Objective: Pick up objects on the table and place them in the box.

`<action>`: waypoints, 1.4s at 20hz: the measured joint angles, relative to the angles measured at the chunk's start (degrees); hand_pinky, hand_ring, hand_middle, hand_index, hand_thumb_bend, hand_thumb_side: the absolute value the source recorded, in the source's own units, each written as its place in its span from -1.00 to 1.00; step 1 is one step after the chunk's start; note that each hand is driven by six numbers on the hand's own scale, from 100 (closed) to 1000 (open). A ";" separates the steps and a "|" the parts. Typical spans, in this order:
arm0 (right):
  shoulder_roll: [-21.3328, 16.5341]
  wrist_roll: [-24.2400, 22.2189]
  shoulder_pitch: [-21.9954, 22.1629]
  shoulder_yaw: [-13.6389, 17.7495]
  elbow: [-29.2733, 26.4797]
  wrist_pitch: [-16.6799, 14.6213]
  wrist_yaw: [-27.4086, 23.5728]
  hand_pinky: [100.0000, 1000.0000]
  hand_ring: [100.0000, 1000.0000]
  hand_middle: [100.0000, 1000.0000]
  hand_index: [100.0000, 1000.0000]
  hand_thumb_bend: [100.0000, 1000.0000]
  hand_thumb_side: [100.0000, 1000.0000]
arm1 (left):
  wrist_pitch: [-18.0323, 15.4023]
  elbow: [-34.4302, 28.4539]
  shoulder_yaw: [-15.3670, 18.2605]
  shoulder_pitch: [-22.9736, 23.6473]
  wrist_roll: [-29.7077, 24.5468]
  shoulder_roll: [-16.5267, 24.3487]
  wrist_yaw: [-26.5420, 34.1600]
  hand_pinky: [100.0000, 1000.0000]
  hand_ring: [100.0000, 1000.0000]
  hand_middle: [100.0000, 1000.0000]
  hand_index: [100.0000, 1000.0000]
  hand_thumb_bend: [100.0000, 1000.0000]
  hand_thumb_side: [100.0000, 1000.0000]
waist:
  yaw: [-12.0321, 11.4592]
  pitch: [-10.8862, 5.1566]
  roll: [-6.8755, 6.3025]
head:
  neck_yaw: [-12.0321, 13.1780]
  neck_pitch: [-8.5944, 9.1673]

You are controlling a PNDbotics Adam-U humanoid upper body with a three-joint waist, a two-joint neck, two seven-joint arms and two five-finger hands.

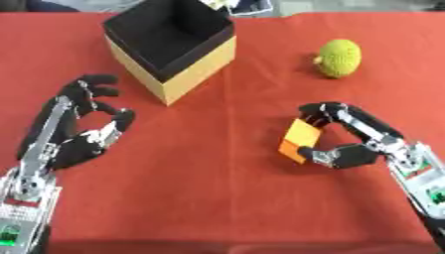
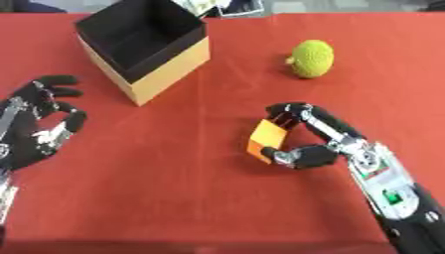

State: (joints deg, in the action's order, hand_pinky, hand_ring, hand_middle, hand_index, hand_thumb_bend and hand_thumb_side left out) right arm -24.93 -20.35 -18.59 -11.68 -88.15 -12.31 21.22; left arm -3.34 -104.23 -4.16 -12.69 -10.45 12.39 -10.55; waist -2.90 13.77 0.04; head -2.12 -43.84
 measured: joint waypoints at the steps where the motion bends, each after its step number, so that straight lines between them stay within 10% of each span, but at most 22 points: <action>1: 0.01 0.05 -0.02 0.00 0.09 -0.04 0.12 0.38 0.49 0.49 0.79 -0.26 -0.18 | 0.00 0.00 0.00 0.00 0.00 0.00 0.00 0.15 0.46 0.47 0.60 -0.06 -0.15 | 0.00 0.00 0.00 | 0.00 0.00; 28: 0.40 10.07 -1.18 0.03 -1.72 -2.32 8.38 0.22 0.11 -0.20 0.18 -0.71 -1.00 | 0.21 0.00 -0.01 0.00 0.07 0.00 0.00 0.15 0.46 0.47 0.60 -0.10 -0.13 | -0.12 -0.08 0.06 | 0.00 0.00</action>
State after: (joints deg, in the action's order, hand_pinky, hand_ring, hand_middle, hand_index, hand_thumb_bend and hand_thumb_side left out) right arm -24.53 -10.28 -19.77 -11.65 -89.87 -14.63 29.60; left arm -3.13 -104.23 -4.16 -12.69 -10.38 12.39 -10.55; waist -3.02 13.69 0.10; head -2.12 -43.84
